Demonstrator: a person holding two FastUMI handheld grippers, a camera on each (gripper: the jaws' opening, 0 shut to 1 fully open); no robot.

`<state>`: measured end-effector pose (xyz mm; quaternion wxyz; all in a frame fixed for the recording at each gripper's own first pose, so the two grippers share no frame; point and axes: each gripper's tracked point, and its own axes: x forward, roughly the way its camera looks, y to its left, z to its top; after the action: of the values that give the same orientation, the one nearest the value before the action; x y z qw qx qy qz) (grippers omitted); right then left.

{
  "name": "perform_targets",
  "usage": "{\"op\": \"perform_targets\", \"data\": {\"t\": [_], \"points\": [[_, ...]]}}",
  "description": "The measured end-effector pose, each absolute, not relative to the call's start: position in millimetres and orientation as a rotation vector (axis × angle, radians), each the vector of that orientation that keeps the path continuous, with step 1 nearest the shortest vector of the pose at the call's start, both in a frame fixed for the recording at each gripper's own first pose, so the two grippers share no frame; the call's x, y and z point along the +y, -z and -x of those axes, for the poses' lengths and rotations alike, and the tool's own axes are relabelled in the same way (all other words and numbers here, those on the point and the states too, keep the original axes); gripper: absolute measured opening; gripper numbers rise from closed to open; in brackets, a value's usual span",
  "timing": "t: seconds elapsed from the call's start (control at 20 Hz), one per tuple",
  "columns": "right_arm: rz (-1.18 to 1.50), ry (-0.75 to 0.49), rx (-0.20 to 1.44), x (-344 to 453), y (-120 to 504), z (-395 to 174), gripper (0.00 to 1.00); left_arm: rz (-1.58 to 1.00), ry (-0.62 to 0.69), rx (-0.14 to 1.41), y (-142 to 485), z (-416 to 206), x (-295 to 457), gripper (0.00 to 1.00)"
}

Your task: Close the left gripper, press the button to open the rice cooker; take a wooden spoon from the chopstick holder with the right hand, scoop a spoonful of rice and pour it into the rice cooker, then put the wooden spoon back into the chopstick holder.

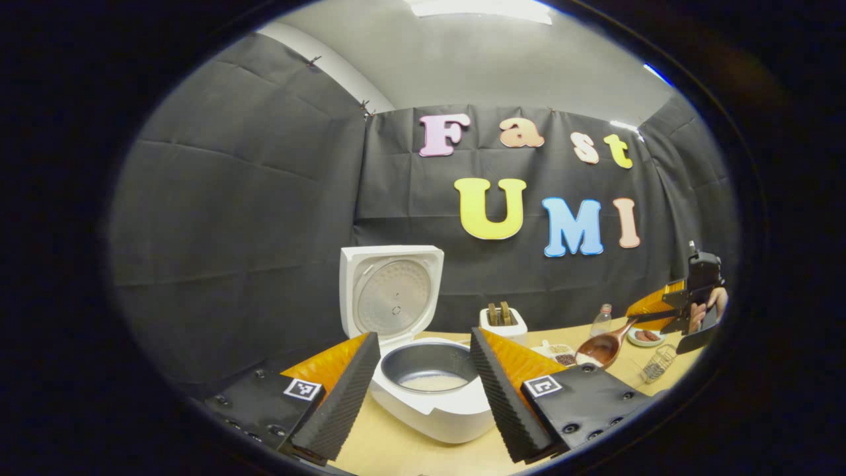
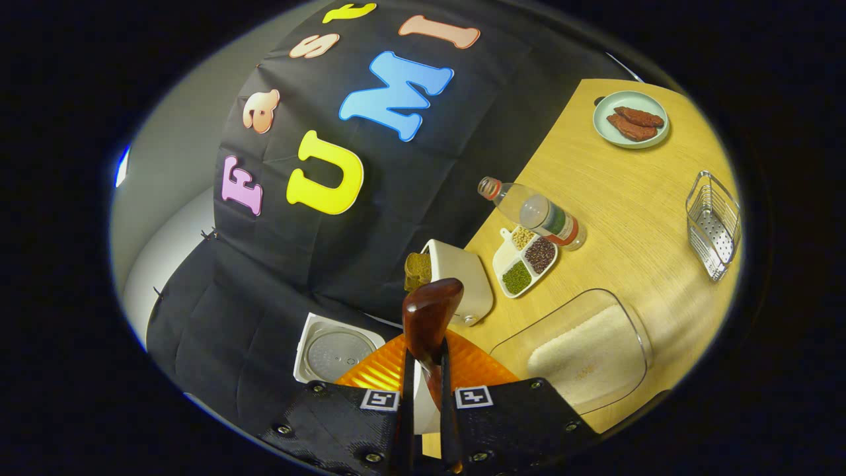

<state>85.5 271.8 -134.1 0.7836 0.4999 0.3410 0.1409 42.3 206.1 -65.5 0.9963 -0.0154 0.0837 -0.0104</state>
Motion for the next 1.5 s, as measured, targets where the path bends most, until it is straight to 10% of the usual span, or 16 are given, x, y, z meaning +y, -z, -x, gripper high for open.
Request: {"op": "perform_targets", "data": {"t": [1.5], "points": [[-0.805, -0.650, 0.791, 537.5, 150.0, -124.8, 0.16, 0.029, -0.277, 0.274, 109.8, 26.7, 332.4, 0.95]]}}
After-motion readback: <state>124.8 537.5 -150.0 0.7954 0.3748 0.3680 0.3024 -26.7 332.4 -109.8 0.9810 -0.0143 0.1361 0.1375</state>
